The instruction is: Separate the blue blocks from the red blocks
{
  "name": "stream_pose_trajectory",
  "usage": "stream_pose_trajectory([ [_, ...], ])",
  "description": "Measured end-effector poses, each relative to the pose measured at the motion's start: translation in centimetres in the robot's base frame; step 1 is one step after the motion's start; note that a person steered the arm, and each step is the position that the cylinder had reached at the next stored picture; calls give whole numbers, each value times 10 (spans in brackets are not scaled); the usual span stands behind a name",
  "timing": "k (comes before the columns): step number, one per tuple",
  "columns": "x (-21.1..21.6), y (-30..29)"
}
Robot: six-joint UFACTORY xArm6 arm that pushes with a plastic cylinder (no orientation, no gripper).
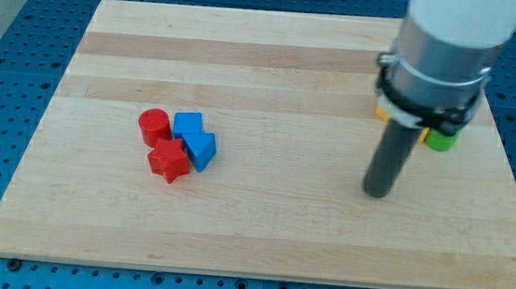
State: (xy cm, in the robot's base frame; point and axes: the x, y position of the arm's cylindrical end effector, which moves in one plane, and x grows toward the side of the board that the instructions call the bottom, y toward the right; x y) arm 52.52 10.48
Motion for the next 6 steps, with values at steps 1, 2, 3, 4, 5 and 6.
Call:
stream_pose_trajectory([
  [1,23,-72],
  [2,24,-145],
  [3,-24,-191],
  [4,-82,-223],
  [5,-95,-230],
  [6,-138,-230],
])
